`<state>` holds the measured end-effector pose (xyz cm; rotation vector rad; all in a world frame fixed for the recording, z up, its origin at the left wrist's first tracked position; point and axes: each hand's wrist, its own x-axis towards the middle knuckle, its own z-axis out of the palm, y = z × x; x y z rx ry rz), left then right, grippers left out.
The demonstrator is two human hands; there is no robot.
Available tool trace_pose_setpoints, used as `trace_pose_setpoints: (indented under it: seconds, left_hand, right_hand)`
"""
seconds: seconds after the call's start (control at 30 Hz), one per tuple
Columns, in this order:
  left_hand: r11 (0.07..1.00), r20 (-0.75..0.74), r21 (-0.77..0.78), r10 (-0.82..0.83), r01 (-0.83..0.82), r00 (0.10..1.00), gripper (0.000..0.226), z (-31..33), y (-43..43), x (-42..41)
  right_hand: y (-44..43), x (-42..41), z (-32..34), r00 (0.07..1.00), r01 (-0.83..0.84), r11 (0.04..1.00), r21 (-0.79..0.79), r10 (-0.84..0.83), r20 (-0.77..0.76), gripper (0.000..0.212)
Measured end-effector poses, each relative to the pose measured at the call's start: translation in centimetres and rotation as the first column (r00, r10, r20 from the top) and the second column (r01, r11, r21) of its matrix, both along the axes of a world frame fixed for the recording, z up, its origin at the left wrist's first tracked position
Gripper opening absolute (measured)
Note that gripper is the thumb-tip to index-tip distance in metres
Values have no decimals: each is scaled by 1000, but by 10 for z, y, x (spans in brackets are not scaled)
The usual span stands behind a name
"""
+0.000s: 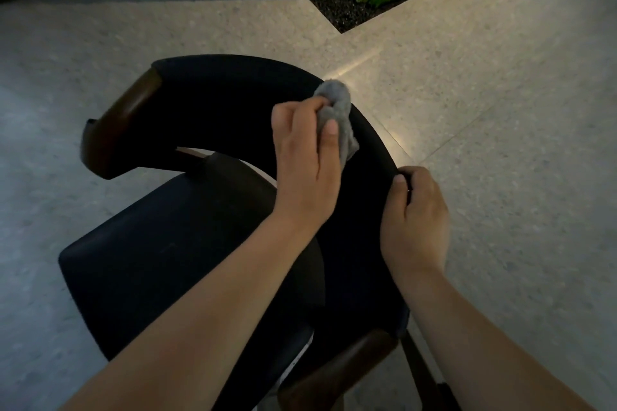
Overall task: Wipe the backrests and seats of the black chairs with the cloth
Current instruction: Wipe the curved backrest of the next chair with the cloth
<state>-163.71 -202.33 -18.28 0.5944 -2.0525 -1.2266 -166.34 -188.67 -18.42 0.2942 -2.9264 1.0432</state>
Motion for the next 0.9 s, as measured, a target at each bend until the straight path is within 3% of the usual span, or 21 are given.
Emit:
trace_pose_setpoints:
  seconds: [0.13,0.3,0.57,0.9]
  left_hand:
    - [991,-4,-136,-11,10,1000,26,1,7,-26]
    - [905,226,-423,60,42,972,29,-13,2,-43]
    - [951,197,-309,27,36,980,25,-11,-11,-38]
    - [959,207,-153,265,-236,942,37,-63,-9,-22]
  right_hand:
    - [-2,-1,0,999,7,1000,0,-7,-35,16]
    - [-2,0,-2,997,-5,1000,23,7,-75,24]
    - [-3,0,-4,995,14,999,31,-11,-96,22]
    - [-1,1,-6,995,12,999,41,-8,-95,25]
